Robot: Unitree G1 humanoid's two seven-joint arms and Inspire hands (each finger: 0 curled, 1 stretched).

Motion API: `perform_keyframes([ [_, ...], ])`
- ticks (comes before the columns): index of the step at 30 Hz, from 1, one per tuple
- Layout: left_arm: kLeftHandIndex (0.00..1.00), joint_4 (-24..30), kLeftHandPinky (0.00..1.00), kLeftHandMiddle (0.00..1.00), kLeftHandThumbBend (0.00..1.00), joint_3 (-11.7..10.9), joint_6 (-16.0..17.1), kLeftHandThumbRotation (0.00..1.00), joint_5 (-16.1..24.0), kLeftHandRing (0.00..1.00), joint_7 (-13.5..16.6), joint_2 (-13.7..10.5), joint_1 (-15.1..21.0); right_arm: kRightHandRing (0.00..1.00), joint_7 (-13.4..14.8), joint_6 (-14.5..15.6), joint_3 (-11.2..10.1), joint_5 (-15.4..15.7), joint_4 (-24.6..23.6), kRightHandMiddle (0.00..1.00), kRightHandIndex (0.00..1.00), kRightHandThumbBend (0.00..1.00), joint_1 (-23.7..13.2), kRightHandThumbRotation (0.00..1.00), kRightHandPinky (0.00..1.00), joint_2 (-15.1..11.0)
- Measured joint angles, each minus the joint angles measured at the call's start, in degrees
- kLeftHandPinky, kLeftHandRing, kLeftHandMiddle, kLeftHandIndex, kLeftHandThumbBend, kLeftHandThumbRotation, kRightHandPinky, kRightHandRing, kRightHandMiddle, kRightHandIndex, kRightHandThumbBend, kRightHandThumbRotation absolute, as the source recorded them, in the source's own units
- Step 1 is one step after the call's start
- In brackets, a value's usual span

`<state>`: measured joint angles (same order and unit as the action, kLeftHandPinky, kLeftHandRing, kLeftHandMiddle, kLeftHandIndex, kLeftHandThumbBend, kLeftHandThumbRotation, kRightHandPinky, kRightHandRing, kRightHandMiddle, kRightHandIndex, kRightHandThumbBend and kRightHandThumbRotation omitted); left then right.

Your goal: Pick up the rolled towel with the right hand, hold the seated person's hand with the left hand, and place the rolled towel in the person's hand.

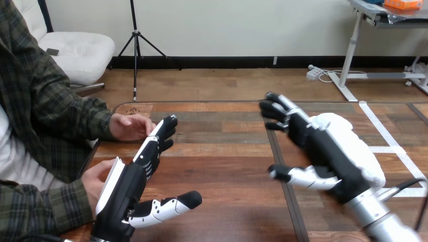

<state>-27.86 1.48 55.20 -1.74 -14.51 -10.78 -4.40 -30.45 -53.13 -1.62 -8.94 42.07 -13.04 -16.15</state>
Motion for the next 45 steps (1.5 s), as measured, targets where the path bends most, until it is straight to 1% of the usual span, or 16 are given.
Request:
perform_keyframes([
  [6,0.93,0.0,0.89,0.95,1.0,0.0,-0.1,0.53,0.2,0.94,0.0,0.2,-0.2,0.93,0.0,6.6,-1.1,0.0,-5.9,0.92,0.96,1.0,1.4,0.52,0.88,-2.8],
  [12,0.93,0.0,0.89,0.95,1.0,0.0,-0.1,0.53,0.2,0.94,0.0,0.4,-0.4,0.92,0.0,13.1,-1.8,0.0,-10.9,0.91,0.94,1.0,2.8,0.53,0.85,-5.5],
  [22,0.94,0.0,0.89,0.95,1.0,0.1,-0.2,0.52,0.2,0.94,0.0,0.8,-0.8,0.95,0.1,24.3,-3.5,0.0,-19.4,0.92,0.95,1.0,5.5,0.54,0.87,-9.2],
  [27,0.94,0.0,0.89,0.95,1.0,0.1,-0.2,0.52,0.2,0.94,0.0,1.0,-0.8,0.96,0.5,29.2,-4.2,0.0,-23.1,0.92,0.96,1.0,7.0,0.55,0.88,-10.6],
  [30,0.94,0.0,0.89,0.95,1.0,0.1,-0.2,0.52,0.2,0.94,0.0,1.2,-0.8,0.97,0.8,32.0,-4.4,0.1,-25.4,0.93,0.97,1.0,7.9,0.55,0.91,-11.4],
  [35,0.94,0.0,0.88,0.94,1.0,0.1,-0.2,0.53,0.3,0.93,0.0,1.6,-0.9,0.98,1.4,36.8,-5.3,0.3,-29.1,0.94,0.97,1.0,9.2,0.54,0.94,-12.1],
  [45,0.94,0.0,0.87,0.94,1.0,0.2,-0.2,0.54,0.6,0.93,0.0,2.4,-0.9,1.0,2.4,47.5,-6.8,1.1,-36.1,0.96,0.99,1.0,10.6,0.51,0.98,-14.1],
])
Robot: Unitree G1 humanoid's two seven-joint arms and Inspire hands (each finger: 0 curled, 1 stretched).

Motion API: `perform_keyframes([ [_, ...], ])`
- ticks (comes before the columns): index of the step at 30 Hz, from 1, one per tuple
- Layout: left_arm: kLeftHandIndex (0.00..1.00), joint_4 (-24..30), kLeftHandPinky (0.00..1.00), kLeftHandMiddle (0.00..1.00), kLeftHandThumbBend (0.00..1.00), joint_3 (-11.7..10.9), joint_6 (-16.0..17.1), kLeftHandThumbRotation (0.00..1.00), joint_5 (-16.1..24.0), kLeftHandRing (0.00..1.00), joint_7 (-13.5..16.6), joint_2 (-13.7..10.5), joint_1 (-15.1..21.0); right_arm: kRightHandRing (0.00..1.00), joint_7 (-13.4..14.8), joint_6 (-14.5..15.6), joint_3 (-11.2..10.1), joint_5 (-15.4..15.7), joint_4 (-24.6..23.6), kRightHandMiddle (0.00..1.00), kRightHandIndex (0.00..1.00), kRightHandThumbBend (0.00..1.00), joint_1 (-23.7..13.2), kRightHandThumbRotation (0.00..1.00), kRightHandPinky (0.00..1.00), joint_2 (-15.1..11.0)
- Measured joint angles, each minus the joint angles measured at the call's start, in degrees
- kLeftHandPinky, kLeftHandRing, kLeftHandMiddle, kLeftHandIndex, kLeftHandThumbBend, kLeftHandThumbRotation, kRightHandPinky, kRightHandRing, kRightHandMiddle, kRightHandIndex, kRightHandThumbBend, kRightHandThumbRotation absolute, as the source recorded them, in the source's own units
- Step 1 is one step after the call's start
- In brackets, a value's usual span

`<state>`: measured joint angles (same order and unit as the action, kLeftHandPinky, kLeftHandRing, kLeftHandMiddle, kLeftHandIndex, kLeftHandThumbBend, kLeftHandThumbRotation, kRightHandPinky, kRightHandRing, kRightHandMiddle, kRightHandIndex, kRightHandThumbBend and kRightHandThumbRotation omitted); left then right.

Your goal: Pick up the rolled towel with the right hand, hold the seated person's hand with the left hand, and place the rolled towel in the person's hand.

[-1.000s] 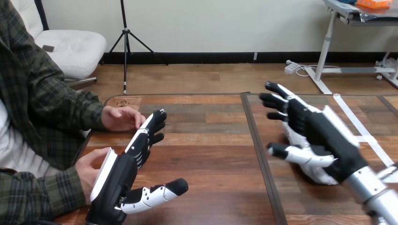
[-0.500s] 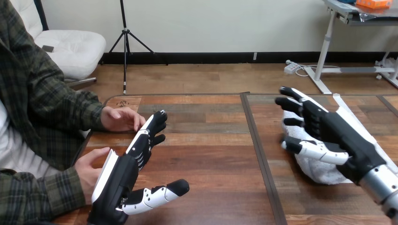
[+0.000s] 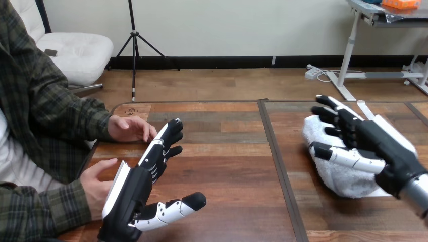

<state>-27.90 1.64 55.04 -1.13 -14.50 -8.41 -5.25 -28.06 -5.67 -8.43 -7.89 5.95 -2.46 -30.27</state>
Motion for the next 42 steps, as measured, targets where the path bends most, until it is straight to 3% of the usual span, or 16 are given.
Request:
perform_keyframes([
  [12,0.93,0.0,0.87,0.94,1.0,0.3,0.0,0.53,0.3,0.93,0.0,0.4,0.0,1.0,0.2,15.2,-2.0,2.3,-8.2,0.97,1.0,1.0,-0.2,0.53,0.98,-4.9],
  [18,0.93,0.0,0.87,0.94,1.0,0.5,0.0,0.53,0.6,0.93,0.0,0.5,0.0,1.0,-0.1,19.8,-2.0,4.7,-9.1,0.97,1.0,1.0,-2.2,0.55,0.95,-9.1],
  [26,0.93,0.0,0.86,0.94,1.0,0.7,0.0,0.53,0.9,0.92,0.0,0.6,0.0,1.0,-0.6,22.4,-2.1,8.0,-8.4,0.97,1.0,1.0,-5.9,0.56,0.93,-13.6],
  [42,0.93,0.0,0.85,0.94,1.0,1.3,0.0,0.53,2.0,0.92,0.0,1.3,0.0,0.98,-3.2,22.9,0.1,14.7,-0.6,1.0,1.0,1.0,-17.1,0.54,0.85,-19.3],
])
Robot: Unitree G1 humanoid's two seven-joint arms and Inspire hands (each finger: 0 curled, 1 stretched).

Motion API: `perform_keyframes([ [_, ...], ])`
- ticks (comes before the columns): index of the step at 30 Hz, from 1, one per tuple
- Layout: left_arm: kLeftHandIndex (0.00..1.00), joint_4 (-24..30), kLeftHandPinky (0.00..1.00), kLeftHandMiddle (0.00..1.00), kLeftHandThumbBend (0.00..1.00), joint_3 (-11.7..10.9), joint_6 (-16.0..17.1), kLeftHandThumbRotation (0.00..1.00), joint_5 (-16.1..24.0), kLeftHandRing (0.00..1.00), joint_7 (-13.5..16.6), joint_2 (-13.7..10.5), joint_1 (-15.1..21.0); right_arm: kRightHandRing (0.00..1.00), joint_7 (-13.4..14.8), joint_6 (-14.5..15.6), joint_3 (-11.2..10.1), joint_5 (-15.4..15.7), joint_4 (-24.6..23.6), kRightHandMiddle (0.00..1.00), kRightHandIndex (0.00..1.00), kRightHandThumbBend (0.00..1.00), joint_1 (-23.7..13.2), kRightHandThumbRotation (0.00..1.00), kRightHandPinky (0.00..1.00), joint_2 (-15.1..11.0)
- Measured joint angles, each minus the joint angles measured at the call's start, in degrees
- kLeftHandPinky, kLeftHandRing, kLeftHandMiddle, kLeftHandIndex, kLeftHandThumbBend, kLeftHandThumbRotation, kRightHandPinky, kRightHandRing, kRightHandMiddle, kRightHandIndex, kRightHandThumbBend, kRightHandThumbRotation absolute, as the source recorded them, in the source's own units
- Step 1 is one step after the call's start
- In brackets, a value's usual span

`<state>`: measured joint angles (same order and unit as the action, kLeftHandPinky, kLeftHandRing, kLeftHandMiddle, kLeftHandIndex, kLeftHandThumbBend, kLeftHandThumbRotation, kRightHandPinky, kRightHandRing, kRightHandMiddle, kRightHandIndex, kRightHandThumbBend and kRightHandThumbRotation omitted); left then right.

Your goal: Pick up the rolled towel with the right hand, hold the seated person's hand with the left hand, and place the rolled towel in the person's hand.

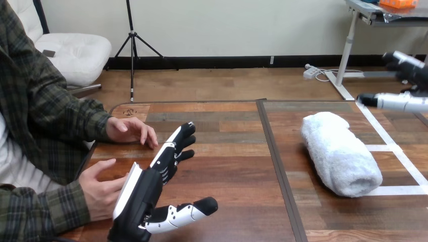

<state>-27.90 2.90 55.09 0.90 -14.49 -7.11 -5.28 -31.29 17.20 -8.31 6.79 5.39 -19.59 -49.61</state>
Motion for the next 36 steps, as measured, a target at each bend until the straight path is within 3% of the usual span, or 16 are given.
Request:
perform_keyframes([
  [8,0.93,0.0,0.85,0.95,1.0,0.7,0.0,0.54,0.1,0.92,0.0,0.5,-0.2,0.96,-1.5,-0.2,2.4,2.7,7.1,1.0,1.0,1.0,-7.0,0.51,0.79,-0.4],
  [20,0.93,0.0,0.86,0.95,1.0,0.8,0.0,0.53,0.2,0.92,0.0,1.0,-1.0,0.91,-2.6,-2.3,8.2,8.2,20.8,0.97,1.0,1.0,-16.8,0.52,0.68,-0.4],
  [36,0.93,0.0,0.87,0.95,1.0,0.8,0.1,0.5,0.0,0.93,0.0,1.2,-1.5,0.96,-3.0,-6.2,17.0,16.2,40.4,0.99,1.0,1.0,-27.6,0.63,0.82,0.5],
])
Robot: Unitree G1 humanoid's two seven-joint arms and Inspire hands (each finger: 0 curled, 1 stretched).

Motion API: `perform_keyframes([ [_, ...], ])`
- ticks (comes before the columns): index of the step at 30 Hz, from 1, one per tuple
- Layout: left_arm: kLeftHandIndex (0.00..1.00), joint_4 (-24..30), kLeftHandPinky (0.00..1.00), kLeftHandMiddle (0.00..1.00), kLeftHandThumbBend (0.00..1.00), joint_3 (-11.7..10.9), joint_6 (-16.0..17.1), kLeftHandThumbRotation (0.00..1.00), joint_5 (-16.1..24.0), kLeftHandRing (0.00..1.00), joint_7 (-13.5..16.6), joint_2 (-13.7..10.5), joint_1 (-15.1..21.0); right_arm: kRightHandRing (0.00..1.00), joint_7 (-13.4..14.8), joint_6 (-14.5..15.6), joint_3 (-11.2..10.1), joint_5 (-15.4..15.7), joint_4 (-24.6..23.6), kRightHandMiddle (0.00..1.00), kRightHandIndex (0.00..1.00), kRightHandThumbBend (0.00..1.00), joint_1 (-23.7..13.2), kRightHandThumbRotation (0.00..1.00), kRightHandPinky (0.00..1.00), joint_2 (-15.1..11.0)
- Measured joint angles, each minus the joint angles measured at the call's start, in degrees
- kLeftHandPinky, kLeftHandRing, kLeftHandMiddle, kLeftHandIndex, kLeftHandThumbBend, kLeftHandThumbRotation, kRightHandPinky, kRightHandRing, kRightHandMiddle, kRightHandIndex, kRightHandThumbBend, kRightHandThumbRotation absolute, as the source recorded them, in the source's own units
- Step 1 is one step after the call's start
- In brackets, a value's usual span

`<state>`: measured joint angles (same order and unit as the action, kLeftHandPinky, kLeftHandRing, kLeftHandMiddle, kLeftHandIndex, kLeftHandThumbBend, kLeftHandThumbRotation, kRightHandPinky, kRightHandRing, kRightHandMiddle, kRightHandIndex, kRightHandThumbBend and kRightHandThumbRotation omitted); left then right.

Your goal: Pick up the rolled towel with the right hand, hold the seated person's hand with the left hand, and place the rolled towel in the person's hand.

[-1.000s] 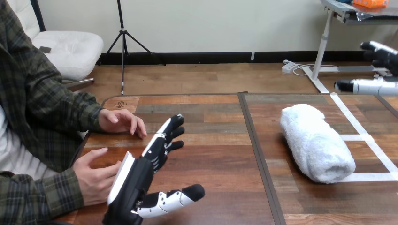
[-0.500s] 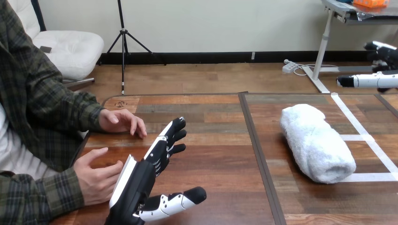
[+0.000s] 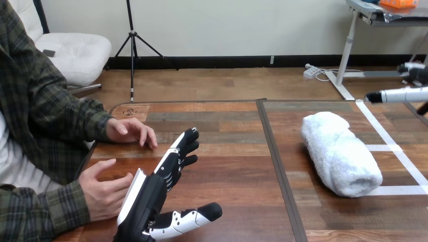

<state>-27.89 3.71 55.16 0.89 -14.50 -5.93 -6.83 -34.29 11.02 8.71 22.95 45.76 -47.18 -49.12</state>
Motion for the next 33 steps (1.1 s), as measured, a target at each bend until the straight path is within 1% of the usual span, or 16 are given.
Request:
perform_keyframes([
  [6,0.93,0.0,0.88,0.95,1.0,0.0,0.1,0.5,-0.1,0.94,0.0,0.0,0.0,0.99,0.0,-1.5,2.5,2.2,6.8,1.0,1.0,1.0,-3.1,0.62,0.93,1.0],
  [8,0.93,0.0,0.88,0.95,1.0,0.0,0.2,0.5,-0.2,0.94,-0.1,0.0,0.0,1.0,-0.1,-1.7,3.0,2.7,9.0,1.0,1.0,1.0,-4.1,0.62,0.94,1.6],
  [11,0.92,0.0,0.88,0.95,1.0,0.0,0.5,0.5,-0.3,0.94,-0.2,0.0,0.0,1.0,-0.4,-2.1,4.0,3.2,12.2,1.0,1.0,0.98,-5.5,0.6,0.92,2.4],
  [14,0.92,0.0,0.87,0.95,1.0,0.0,0.9,0.51,-0.3,0.93,-0.2,0.0,-0.1,1.0,-0.6,-2.5,5.0,4.1,15.1,1.0,1.0,0.98,-6.8,0.62,0.86,3.3],
  [15,0.92,0.0,0.87,0.95,1.0,0.0,1.0,0.51,-0.3,0.93,-0.2,0.0,-0.1,1.0,-0.6,-2.7,5.4,4.5,16.1,1.0,1.0,0.98,-7.2,0.64,0.81,3.7],
  [17,0.92,0.1,0.87,0.95,1.0,0.0,1.3,0.51,-0.3,0.93,-0.2,0.0,-0.1,1.0,-0.6,-3.2,6.3,5.3,17.7,1.0,1.0,0.98,-8.0,0.65,0.77,4.3],
  [20,0.92,0.2,0.87,0.95,1.0,0.0,1.7,0.51,-0.4,0.93,-0.3,0.0,-0.2,1.0,-0.6,-3.7,7.6,6.5,20.0,1.0,1.0,0.99,-9.1,0.63,0.72,5.4],
  [23,0.92,0.4,0.87,0.94,1.0,0.0,2.1,0.51,-0.5,0.93,-0.3,0.0,-0.3,0.99,-0.6,-3.8,8.9,7.7,22.1,1.0,1.0,0.98,-10.1,0.67,0.63,6.7],
  [24,0.92,0.5,0.87,0.94,1.0,0.0,2.2,0.5,-0.6,0.93,-0.4,0.0,-0.4,0.99,-0.6,-3.8,9.6,8.4,22.7,1.0,1.0,0.92,-10.5,0.67,0.59,7.2],
  [26,0.92,0.7,0.87,0.94,1.0,0.1,2.5,0.5,-0.8,0.93,-0.5,0.0,-0.6,1.0,-0.5,-4.3,10.5,9.6,23.9,1.0,1.0,0.88,-11.1,0.67,0.56,8.1],
  [29,0.91,1.0,0.87,0.94,1.0,0.3,3.0,0.5,-1.5,0.93,-0.9,0.0,-0.9,1.0,-0.2,-5.0,11.4,10.4,25.7,1.0,1.0,0.89,-11.9,0.64,0.58,9.6],
  [33,0.91,1.6,0.86,0.93,1.0,0.6,3.8,0.5,-2.1,0.92,-1.1,0.0,-1.4,1.0,1.4,-4.8,11.8,10.8,27.5,1.0,1.0,0.91,-12.6,0.62,0.6,11.9],
])
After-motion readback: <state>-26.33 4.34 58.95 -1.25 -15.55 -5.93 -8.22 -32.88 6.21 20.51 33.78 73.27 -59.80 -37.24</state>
